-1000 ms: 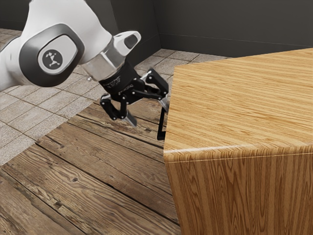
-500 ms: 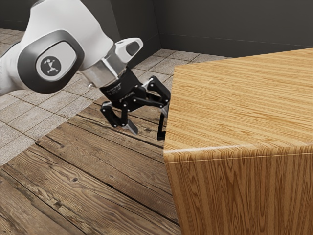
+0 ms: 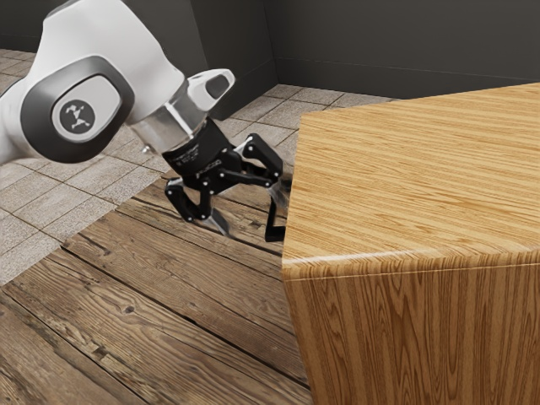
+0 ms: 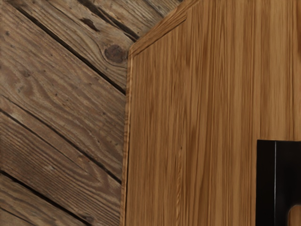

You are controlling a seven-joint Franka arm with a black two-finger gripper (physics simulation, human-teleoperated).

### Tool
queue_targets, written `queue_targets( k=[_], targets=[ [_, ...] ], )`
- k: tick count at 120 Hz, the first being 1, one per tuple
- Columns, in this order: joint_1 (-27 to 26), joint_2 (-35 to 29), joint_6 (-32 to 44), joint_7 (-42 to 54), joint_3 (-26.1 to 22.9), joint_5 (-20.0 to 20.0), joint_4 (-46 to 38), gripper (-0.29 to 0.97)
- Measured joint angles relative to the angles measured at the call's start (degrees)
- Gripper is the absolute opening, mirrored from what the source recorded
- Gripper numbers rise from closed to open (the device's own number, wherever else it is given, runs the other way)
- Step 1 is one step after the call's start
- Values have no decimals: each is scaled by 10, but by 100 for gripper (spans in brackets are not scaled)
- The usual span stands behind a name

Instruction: Pull the drawer handle with one arm to open the drawer

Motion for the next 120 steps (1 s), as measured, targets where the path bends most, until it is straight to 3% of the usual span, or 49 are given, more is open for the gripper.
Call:
queue_targets(
  k=[72, 120],
  targets=[
    [16, -73, 1, -4, 8, 26, -61, 68],
    [73, -144, 1, -6, -25, 46, -110, 68]
  ],
)
